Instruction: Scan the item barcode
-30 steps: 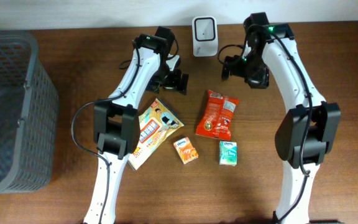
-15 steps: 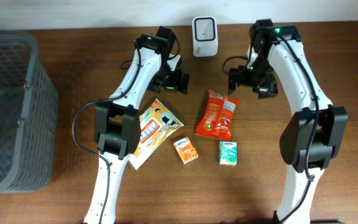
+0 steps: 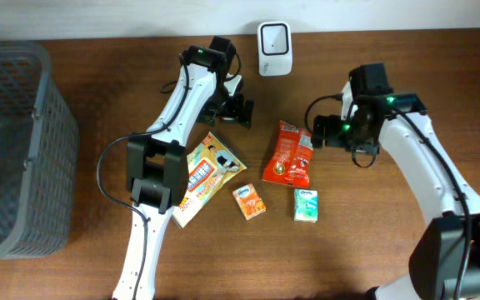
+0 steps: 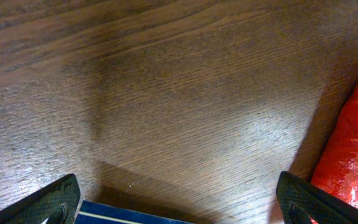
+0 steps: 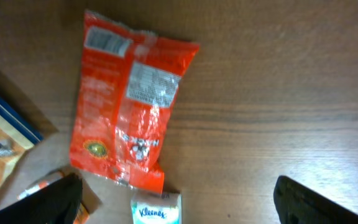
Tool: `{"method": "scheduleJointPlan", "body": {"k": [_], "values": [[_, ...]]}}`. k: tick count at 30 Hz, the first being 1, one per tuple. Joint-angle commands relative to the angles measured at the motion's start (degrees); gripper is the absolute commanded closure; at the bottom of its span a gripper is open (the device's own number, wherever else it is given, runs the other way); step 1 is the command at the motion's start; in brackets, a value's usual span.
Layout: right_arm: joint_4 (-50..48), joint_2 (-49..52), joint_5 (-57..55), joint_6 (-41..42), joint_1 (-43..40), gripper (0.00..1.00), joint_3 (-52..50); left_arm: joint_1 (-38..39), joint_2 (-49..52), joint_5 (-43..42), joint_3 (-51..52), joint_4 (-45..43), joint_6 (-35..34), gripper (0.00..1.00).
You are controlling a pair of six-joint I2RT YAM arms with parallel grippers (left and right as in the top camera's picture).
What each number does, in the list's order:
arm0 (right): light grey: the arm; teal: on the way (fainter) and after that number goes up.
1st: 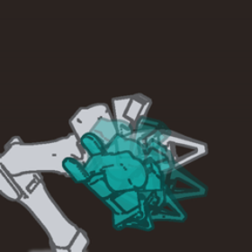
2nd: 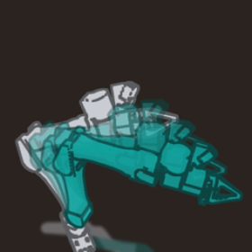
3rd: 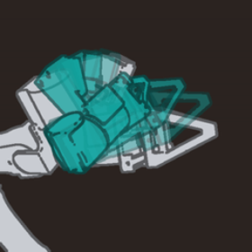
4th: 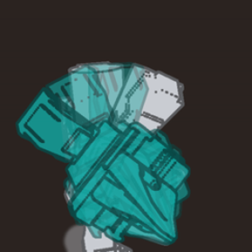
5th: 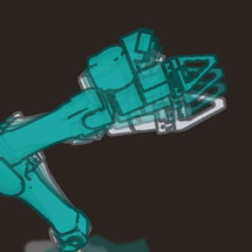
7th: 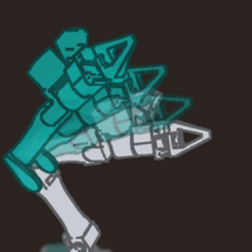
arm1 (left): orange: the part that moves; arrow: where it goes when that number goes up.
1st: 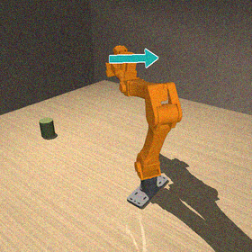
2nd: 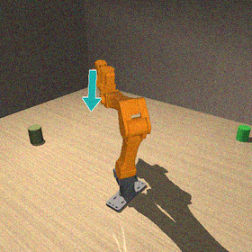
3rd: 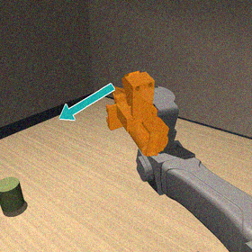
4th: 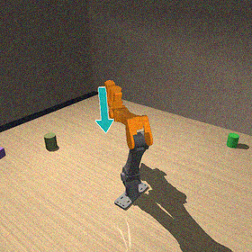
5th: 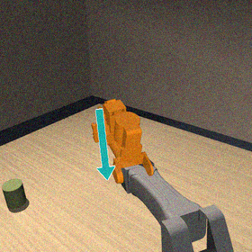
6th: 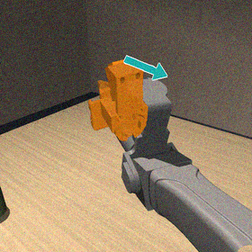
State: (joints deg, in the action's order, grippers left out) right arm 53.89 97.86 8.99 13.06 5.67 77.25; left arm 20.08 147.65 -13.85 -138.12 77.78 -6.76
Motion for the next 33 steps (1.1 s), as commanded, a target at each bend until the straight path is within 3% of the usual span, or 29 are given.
{"method": "scheduleJointPlan", "body": {"k": [1,4,7,10,12,18,23,27,30,33], "values": [[-2.6,0.7,1.6,-0.2,-0.1,0.02,-1.4,0.0,0.7,0.2,-0.6,0.3,-0.5,0.01],[-3.8,0.9,1.8,-0.2,-0.1,0.01,-1.4,0.0,0.7,0.2,-0.6,0.3,-0.5,0.01],[-6.2,2.2,2.4,7.2,-0.1,0.02,-1.4,0.0,0.7,0.2,-0.6,0.3,-0.5,0.01],[-6.3,7.0,5.1,6.2,-0.1,0.01,-1.5,0.0,0.7,0.2,-0.6,0.5,-0.5,0.01],[-7.5,9.8,14.2,1.9,-0.1,0.05,-1.5,0.0,0.7,0.2,-0.6,0.4,-0.5,0.01],[-9.4,15.1,20.4,0.4,-0.1,0.22,-2.7,0.0,0.7,0.2,-0.6,0.3,-0.5,0.01],[-16.9,16.1,20.8,0.5,-0.1,0.25,-6.7,0.0,0.7,0.2,-0.6,0.6,-0.5,0.01],[-20.6,16.3,20.5,0.9,-0.1,0.50,-7.9,0.0,0.7,0.2,-0.6,1.6,-0.5,0.01],[-23.3,16.3,19.5,0.7,-0.1,0.91,-7.8,0.0,0.7,0.2,-0.6,1.8,-0.5,0.01],[-17.4,15.3,17.2,-2.8,-0.1,0.96,-2.8,0.0,0.7,0.2,-0.6,1.8,-0.5,0.01]]}}
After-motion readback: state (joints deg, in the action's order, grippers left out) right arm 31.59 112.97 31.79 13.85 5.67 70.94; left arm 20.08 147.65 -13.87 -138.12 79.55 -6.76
